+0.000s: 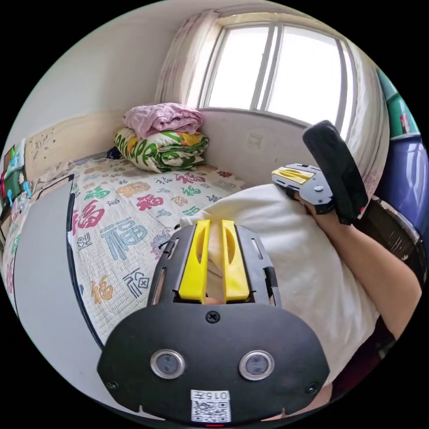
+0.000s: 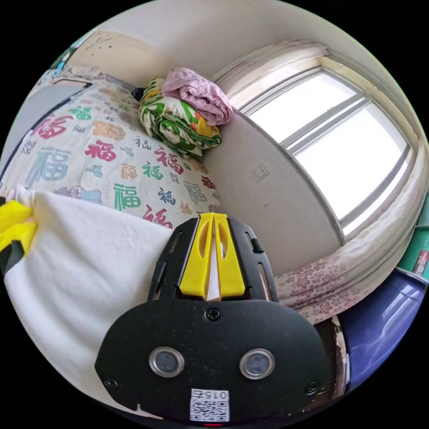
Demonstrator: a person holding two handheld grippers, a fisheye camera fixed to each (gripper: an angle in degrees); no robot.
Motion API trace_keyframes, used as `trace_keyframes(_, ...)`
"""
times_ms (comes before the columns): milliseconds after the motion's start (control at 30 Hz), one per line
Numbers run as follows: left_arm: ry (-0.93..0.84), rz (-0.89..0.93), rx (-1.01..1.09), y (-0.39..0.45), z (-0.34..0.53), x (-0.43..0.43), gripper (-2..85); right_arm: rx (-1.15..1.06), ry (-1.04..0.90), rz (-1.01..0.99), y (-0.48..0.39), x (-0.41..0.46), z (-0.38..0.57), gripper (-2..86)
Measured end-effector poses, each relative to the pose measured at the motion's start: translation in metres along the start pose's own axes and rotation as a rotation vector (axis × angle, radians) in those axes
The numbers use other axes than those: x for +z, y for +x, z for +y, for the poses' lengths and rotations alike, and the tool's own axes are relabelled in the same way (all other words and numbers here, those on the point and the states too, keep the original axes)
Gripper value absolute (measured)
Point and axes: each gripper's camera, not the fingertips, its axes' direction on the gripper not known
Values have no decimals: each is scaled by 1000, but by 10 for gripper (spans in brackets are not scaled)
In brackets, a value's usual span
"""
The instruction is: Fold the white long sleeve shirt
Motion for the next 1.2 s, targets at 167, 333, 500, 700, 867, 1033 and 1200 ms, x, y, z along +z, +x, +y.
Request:
trace_keyframes(167,-16,-14,34,26,-19,4,52,-13,-14,-3,12,-12,-16,-10)
trace_keyframes(333,34,37,28,30,-7,-76,77,1,50,-13,53,-88,-17,-10)
trace_keyframes(500,206,-131,64,18,62,-244,114,354,276,-71,184,-273,6,-10)
trace_keyframes(700,414,-271,43,1,236,-484,39,575,785,-604,320,-620,142,-10)
trace_keyframes(867,471,-621,-51,33,416,-648,4,453,1153,-978,286,-865,354,-10)
trace_keyframes(1033,301,-1052,-404,46,583,-786,44,435,957,-1038,196,-973,437,-10)
trace_keyframes(1200,140,-1255,-846,43,770,-889,110,368,784,-1264,170,-1038,449,-10)
